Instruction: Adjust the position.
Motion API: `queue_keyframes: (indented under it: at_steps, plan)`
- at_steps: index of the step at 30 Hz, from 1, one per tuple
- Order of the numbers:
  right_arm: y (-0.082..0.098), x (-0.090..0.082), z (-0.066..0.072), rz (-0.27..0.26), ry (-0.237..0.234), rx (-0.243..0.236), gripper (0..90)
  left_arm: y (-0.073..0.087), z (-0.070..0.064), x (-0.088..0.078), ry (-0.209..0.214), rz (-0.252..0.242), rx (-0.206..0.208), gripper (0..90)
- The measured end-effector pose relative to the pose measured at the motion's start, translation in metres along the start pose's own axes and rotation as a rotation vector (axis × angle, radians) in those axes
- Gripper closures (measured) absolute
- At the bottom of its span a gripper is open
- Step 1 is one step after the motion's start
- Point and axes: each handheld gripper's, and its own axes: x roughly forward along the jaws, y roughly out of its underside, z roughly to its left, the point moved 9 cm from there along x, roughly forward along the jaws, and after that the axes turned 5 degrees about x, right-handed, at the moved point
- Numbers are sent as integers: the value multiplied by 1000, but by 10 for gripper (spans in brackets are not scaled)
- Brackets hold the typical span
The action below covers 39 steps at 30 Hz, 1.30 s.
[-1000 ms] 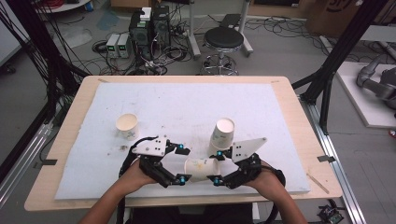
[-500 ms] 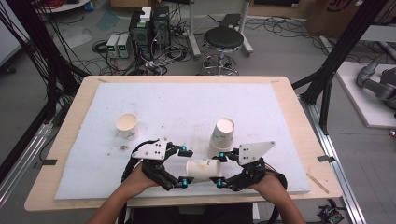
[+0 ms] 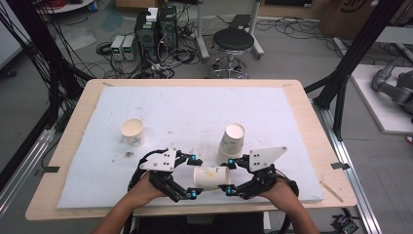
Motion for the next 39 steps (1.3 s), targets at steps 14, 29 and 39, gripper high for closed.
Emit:
queue_keyframes:
  at_steps: [14,29,39]
  plan:
    - [-5,-1,1,-42,-37,9,379,1,-2,1,10,-15,13,202]
    - [-1,1,0,-38,-54,27,378,-1,-1,-2,6,-30,14,312]
    - [1,4,2,-4,-41,42,320,-3,-1,-5,2,14,16,348]
